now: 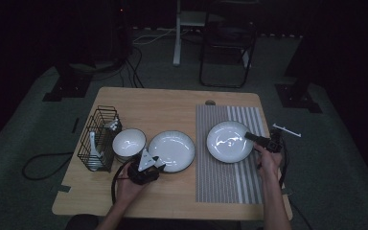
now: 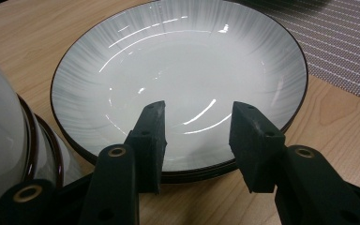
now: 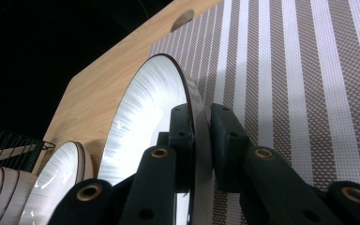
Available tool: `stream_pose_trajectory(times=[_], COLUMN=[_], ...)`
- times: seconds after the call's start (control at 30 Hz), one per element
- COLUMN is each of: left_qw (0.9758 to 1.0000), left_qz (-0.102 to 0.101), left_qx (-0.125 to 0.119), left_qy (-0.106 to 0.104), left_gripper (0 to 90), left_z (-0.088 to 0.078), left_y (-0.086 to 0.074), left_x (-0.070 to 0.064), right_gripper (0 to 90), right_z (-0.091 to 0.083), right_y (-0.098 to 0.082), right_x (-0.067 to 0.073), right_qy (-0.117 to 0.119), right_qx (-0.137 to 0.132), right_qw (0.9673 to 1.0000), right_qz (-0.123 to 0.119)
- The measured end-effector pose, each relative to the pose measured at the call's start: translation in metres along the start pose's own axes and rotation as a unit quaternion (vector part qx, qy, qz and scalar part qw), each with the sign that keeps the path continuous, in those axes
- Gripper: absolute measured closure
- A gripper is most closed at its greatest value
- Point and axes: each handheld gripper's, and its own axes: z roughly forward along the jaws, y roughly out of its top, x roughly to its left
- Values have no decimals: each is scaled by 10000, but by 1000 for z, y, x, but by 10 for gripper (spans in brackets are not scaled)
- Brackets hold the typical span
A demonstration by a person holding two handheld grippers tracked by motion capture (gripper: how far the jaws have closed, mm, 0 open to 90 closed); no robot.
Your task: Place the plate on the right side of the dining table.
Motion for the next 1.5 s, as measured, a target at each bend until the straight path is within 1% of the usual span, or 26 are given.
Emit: stream_pose_trajectory(times=[0.23, 0.37, 0.6, 0.73, 0.83, 0.97, 1.1, 1.2, 1.27, 1.37, 1.5], left_qw=[10000, 10000, 10000, 10000, 10000, 10000, 10000, 10000, 10000, 10000, 10000], left_qz=[2, 3, 1, -3, -2, -1, 0, 2, 2, 4, 4], left_qx=[3, 2, 1, -1, -1, -3, -7, -10, -9, -9, -8], left_qy=[0, 2, 0, 1, -2, 2, 4, 5, 5, 6, 9], left_gripper=[568, 568, 568, 569, 569, 569, 569, 569, 569, 568, 567], left_z=[0, 0, 0, 0, 0, 0, 0, 0, 0, 0, 0], left_y=[0, 0, 0, 0, 0, 0, 0, 0, 0, 0, 0], left_x=[0, 0, 0, 0, 0, 0, 0, 0, 0, 0, 0], right_gripper=[799, 799, 799, 799, 803, 816, 834, 837, 839, 840, 840], right_z=[4, 5, 3, 5, 5, 6, 8, 8, 9, 10, 10], right_y=[-3, -3, -3, -4, -4, -5, -6, -7, -8, -9, -10], right_x=[-5, -6, -11, -13, -15, -15, -16, -17, -18, -20, -21], right_qy=[-5, -2, -48, -116, -114, -269, -537, -548, -606, -587, -592], right_qx=[15, 7, 9, 28, 34, 105, 205, 191, 211, 203, 208], right_qw=[10000, 10000, 9999, 9999, 9998, 9996, 9983, 9983, 9979, 9981, 9980], right_qz=[81, 82, 119, 122, 144, 72, -29, -33, -50, 15, 41])
